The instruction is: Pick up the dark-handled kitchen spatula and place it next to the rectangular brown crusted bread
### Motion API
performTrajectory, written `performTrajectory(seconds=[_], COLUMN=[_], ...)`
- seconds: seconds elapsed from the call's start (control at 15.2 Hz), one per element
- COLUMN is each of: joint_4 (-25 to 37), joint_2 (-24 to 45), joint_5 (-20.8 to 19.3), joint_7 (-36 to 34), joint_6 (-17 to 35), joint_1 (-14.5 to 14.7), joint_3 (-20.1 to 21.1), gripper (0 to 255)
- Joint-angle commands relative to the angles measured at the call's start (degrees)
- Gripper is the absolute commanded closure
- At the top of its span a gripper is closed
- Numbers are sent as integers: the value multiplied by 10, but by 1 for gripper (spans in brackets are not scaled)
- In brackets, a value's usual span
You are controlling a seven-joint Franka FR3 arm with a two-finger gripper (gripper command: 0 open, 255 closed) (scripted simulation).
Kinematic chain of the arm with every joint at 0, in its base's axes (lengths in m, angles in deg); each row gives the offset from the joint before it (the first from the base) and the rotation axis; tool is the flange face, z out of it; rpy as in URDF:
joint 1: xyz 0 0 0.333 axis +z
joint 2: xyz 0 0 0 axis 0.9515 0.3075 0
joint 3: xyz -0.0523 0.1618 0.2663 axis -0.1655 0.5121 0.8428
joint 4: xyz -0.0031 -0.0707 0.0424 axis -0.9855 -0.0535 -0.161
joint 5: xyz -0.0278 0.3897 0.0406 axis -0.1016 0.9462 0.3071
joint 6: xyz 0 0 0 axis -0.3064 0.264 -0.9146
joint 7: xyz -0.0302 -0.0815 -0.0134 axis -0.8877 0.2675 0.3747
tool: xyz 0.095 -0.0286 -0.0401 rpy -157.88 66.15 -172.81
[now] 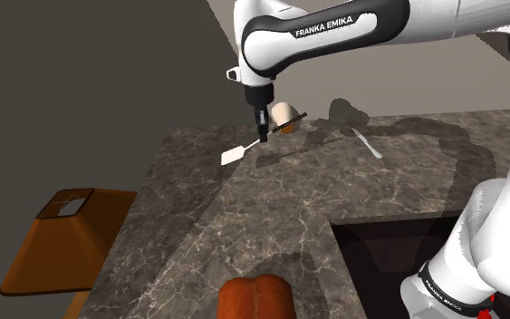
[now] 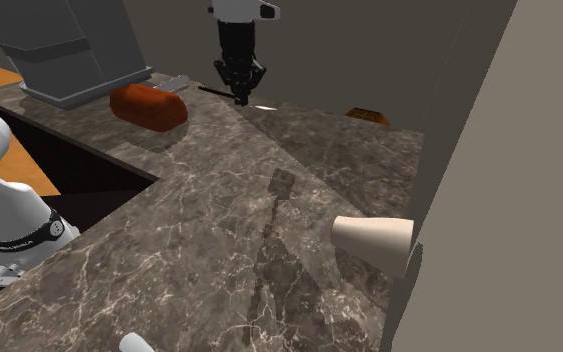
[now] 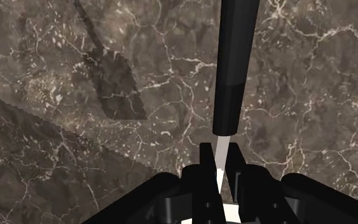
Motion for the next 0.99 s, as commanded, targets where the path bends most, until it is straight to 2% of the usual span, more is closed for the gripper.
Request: performTrajectory(seconds=[0.0, 0.46, 0.92], joint_4=[-16, -32, -16], joint_2=[-13, -28, -15], joint_5=[2, 10, 14], joint_7=[-24, -116, -211], joint_6=[1, 0, -6], joint_1=[12, 58, 105], joint_3=[12, 59, 109], gripper=[255, 255, 255])
